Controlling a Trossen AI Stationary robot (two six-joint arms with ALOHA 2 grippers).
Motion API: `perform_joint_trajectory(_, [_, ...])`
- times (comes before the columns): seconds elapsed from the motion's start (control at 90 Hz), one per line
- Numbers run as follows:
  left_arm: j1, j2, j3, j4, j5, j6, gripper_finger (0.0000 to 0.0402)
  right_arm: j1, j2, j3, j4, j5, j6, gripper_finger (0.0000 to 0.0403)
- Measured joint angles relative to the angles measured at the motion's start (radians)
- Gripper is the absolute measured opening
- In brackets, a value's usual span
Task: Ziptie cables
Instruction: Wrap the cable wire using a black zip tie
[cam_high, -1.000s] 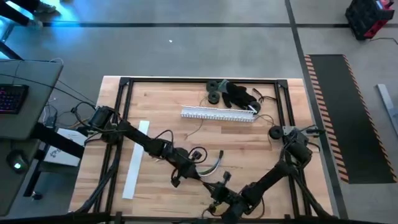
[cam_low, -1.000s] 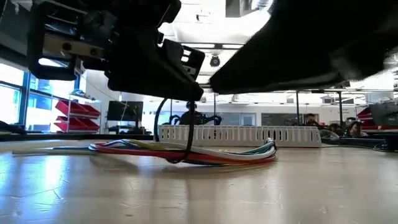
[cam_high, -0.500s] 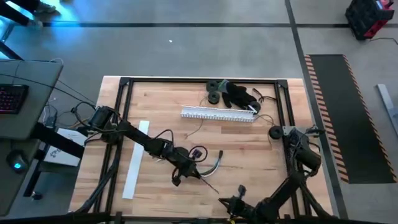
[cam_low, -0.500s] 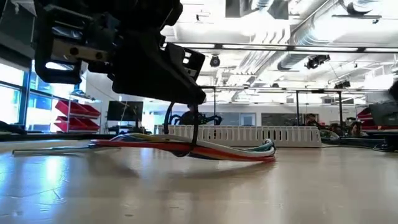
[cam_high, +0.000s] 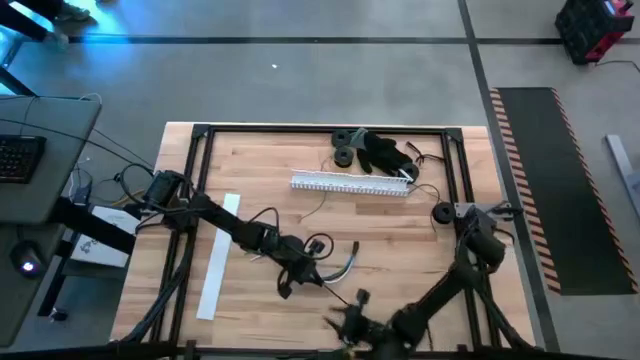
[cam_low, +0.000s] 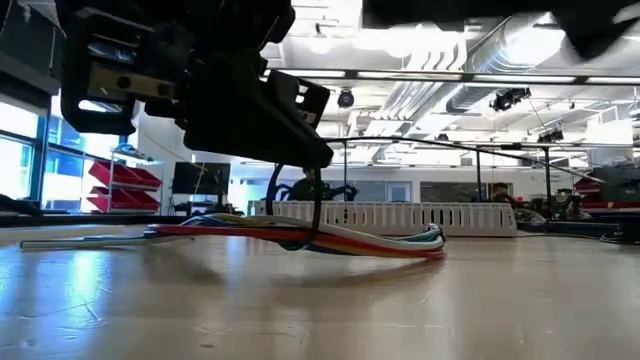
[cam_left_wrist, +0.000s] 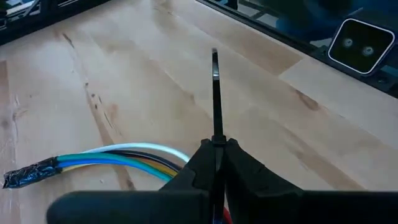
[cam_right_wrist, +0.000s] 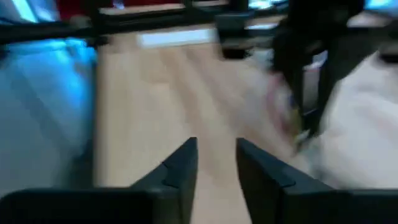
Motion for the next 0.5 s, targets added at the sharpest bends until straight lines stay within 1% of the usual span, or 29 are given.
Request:
perform_joint_trajectory(0.067, [0.0,0.0,0.0,0.0,0.001,0.0,0.0,-0.03,0.0,-0.001,-0.075,0.008,0.026,0.0146])
perform_joint_trajectory(0.122, [0.0,0.0,0.0,0.0,0.005,0.0,0.0,-0.052,0.0,-0.001,-0.136,-0.02,0.078,0.0153])
perform_joint_trajectory(0.2, [0.0,0.0,0.0,0.0,0.008,-0.007,0.0,-0.075,0.0,-0.002,-0.194,-0.074,0.149,0.0152])
perform_joint_trajectory(0.244, [0.0,0.0,0.0,0.0,0.008,-0.007,0.0,-0.083,0.0,-0.002,-0.2,-0.084,0.159,0.0145])
perform_joint_trajectory(0.322, [0.0,0.0,0.0,0.0,0.008,-0.007,0.0,-0.086,0.0,-0.002,-0.197,-0.07,0.147,0.0122])
perform_joint_trajectory(0.378, [0.0,0.0,0.0,0.0,0.009,-0.007,0.0,-0.083,0.0,-0.002,-0.195,-0.056,0.14,0.0098])
perform_joint_trajectory(0.5, [0.0,0.0,0.0,0.0,0.008,-0.007,0.0,-0.081,0.0,-0.002,-0.202,-0.059,0.155,0.0026])
